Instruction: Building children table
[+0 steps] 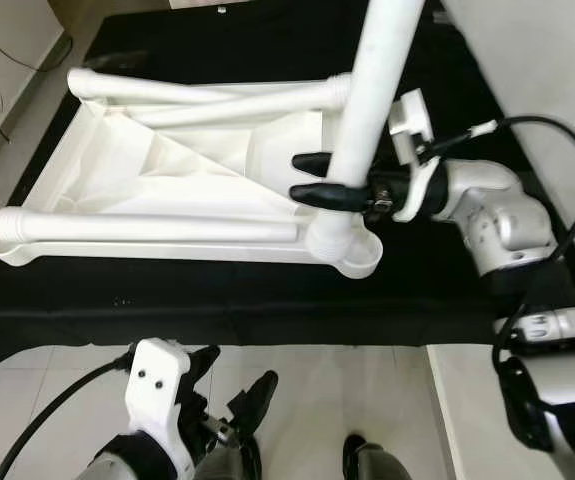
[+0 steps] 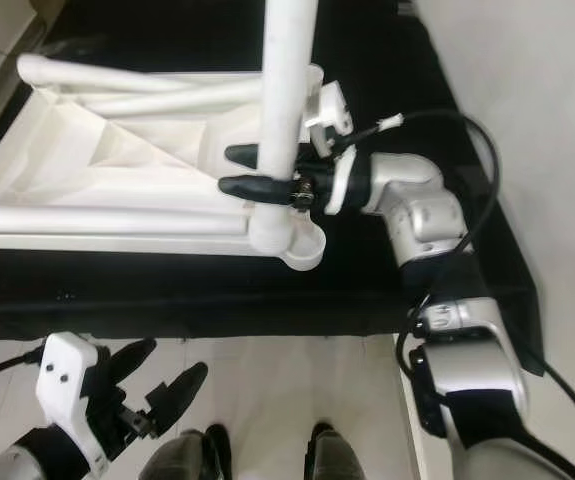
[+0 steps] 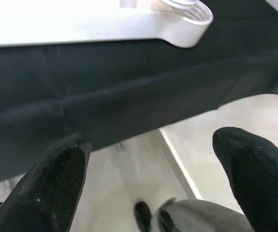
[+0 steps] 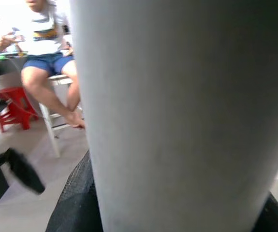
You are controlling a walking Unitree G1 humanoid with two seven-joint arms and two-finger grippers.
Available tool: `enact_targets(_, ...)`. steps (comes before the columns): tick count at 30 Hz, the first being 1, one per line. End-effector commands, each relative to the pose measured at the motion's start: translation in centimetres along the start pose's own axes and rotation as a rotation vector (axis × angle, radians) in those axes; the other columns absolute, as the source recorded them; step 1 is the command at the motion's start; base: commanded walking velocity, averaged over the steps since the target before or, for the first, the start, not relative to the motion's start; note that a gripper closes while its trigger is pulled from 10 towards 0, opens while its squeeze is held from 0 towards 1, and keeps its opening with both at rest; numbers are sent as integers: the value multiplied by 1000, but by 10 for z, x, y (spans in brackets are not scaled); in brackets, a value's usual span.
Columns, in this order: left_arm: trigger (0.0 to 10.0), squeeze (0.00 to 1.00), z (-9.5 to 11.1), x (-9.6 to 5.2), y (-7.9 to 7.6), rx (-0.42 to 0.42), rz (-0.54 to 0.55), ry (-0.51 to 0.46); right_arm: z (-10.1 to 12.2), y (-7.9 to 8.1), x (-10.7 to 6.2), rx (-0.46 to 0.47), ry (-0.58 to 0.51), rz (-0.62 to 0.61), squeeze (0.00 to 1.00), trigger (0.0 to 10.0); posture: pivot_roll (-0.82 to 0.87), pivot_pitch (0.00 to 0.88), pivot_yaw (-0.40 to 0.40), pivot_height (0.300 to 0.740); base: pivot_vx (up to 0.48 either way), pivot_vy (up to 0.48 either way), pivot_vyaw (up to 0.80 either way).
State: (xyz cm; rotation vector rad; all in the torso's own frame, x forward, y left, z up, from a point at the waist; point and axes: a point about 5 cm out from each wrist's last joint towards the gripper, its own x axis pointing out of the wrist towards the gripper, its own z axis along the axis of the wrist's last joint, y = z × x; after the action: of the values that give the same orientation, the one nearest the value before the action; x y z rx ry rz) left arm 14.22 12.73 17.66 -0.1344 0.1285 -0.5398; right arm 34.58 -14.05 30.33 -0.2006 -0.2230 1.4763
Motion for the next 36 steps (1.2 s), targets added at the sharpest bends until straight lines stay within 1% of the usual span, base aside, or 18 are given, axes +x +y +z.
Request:
enact_targets(1,10000,0,1,-7,-5,54,13,-2,6,0,-2,-46,16,65,0,10000,71,426,90,740,0,0,0)
enact_targets(6,10000,0,1,-11,-9,61,18,-3,11,-2,-6,-77,38,78,0,10000,73,438,97,740,0,0,0)
enact_targets(7,10000,0,1,-12,-9,53,16,-4,15,-3,-10,-84,41,81,0,10000,74,447,98,740,0,0,0)
enact_targets(8,10000,0,1,-12,-9,53,16,-4,15,-3,-10,-84,41,81,0,10000,74,447,98,740,0,0,0)
enact_targets(10,10000,0,0,-14,-10,45,14,-7,22,-4,-18,-97,44,87,0,10000,75,455,101,740,0,0,0)
enact_targets(12,10000,0,0,-15,-11,44,15,-12,25,-1,-25,-100,63,112,0,10000,75,461,105,740,0,0,0)
enact_targets(16,10000,0,0,-15,-11,45,16,-13,25,2,-27,-97,72,128,0,10000,75,461,105,740,0,0,0)
enact_targets(17,10000,0,0,-15,-11,47,15,-15,25,7,-28,-89,82,152,0,10000,76,468,107,740,0,0,0)
enact_targets(19,10000,0,0,-15,-12,59,18,-21,26,15,-25,-86,104,203,0,10000,65,470,101,740,0,0,0)
enact_targets(20,10000,0,0,-15,-12,59,18,-21,26,15,-25,-86,104,203,0,10000,65,470,101,740,0,0,0)
enact_targets(22,10000,0,1,-15,-13,72,23,-28,27,19,-19,-98,116,242,0,10000,62,470,98,740,0,0,0)
enact_targets(26,10000,0,1,-14,-13,78,26,-32,26,20,-13,-133,139,258,0,10000,60,469,94,740,0,0,0)
enact_targets(28,10000,0,1,-12,-14,80,26,-35,26,16,-10,-147,142,248,0,10000,56,467,87,740,0,0,0)
enact_targets(32,10000,0,1,-12,-15,80,24,-38,26,14,-8,-150,141,244,0,10000,53,467,85,740,0,0,0)
enact_targets(36,10000,0,1,-10,-17,79,2,-46,27,12,0,-158,128,250,0,10000,44,462,79,740,0,0,0)
